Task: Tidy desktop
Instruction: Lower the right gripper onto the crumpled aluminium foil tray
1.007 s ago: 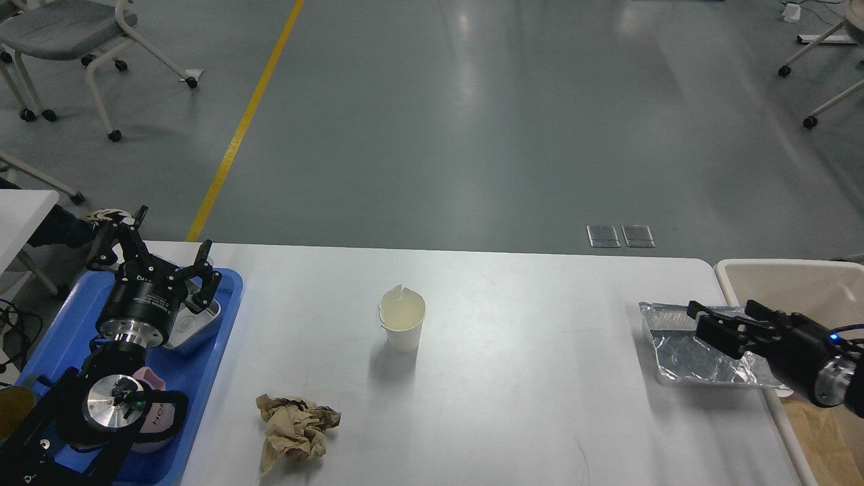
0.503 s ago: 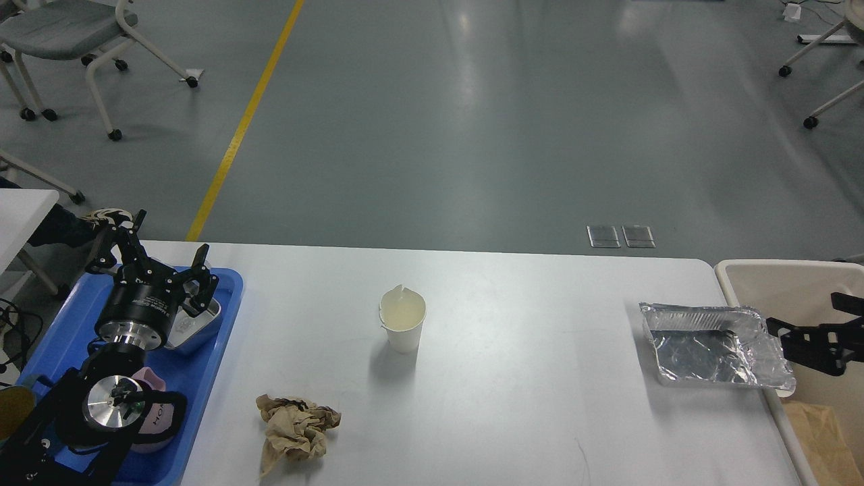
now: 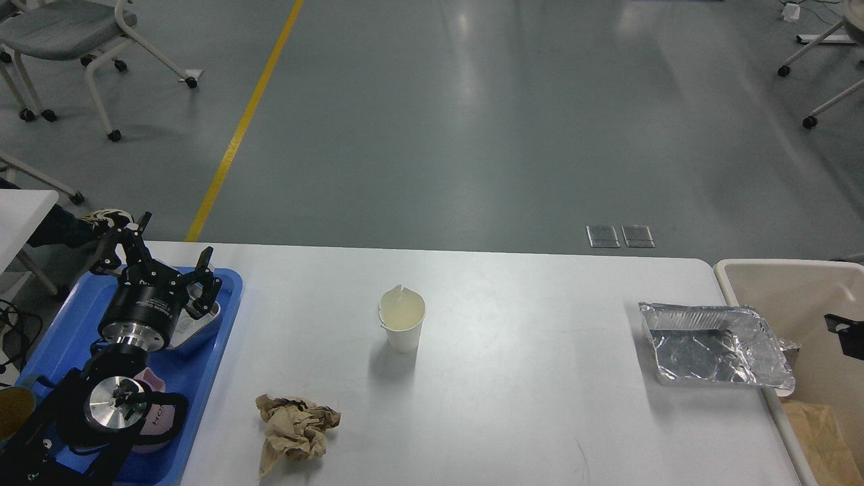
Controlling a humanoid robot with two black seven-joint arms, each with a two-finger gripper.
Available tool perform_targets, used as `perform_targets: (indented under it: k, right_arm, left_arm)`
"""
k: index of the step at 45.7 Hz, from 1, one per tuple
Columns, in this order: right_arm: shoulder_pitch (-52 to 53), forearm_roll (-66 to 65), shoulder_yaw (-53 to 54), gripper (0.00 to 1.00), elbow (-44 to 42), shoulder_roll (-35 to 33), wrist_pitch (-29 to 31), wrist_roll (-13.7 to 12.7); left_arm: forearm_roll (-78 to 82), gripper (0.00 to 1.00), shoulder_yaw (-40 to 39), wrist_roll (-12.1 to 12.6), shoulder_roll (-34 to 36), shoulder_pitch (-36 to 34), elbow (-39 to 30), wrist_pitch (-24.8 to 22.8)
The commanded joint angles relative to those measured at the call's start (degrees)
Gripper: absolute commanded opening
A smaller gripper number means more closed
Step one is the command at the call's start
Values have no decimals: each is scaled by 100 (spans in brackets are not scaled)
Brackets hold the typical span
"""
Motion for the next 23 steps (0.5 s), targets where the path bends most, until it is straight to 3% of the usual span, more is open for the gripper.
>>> perform_targets:
  k: [1, 6, 15, 23]
  right_arm:
    - [-57, 196, -62, 100, -183, 12, 58, 10]
    - [-49, 222, -255, 100, -499, 179, 76, 10]
    - [39, 222, -273, 100, -1254, 1154, 129, 10]
    - [645, 213, -299, 100, -2080, 1963, 559, 18]
  left_arm:
    - [0, 96, 16, 2, 0, 2, -6, 8]
    - [0, 96, 25, 2, -8, 2, -6, 8]
    - [0, 96, 34, 2, 0, 46, 2, 8]
    - [9, 96, 42, 11, -9, 63, -6, 8]
